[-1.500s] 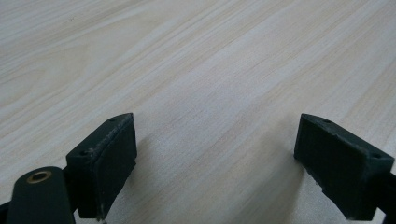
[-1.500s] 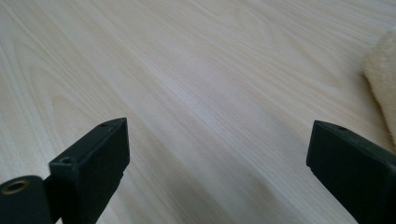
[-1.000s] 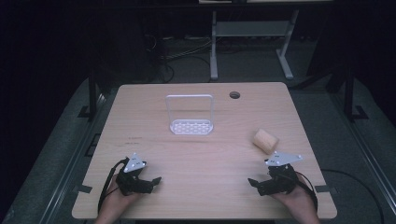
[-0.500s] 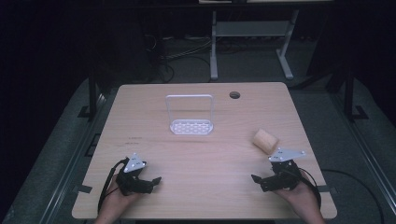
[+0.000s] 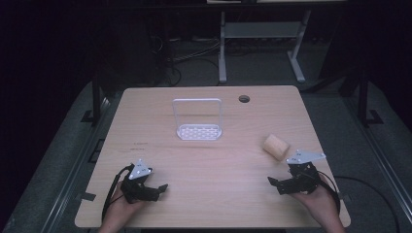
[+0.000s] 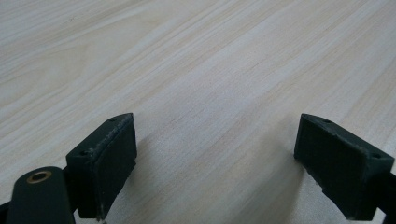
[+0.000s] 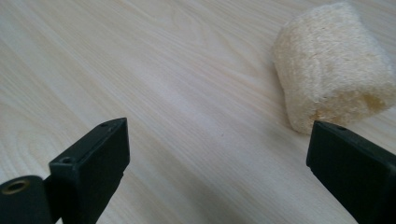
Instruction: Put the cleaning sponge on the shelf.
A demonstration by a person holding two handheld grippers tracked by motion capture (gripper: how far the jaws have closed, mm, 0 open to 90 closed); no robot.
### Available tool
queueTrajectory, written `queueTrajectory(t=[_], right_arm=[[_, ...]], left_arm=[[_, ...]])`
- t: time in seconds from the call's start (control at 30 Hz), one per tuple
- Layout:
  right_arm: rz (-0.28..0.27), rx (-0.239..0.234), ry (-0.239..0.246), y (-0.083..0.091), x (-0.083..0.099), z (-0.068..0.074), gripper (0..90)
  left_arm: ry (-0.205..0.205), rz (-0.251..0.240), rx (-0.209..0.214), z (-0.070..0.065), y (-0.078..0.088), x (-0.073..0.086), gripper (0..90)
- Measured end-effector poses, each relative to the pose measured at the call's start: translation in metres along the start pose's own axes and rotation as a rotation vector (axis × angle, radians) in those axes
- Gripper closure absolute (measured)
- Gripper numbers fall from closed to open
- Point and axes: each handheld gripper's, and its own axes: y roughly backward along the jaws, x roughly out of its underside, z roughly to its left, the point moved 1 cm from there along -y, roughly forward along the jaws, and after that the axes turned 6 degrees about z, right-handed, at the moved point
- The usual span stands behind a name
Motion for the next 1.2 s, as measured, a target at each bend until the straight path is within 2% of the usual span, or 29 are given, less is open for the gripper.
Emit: queueTrajectory(t=[0.47, 1.2], right_arm=[[-0.009, 0.025, -0.031, 0.002, -0.001, -0.017, 5.9], [-0.024, 0.06, -0.07, -0.001, -0.013, -0.05, 5.9]], left_arm=[[0.0, 0.0, 0.0, 0.0, 0.0, 0.0, 12.3], [0.001, 0.002, 0.001, 0.0, 0.0, 0.0, 12.3]])
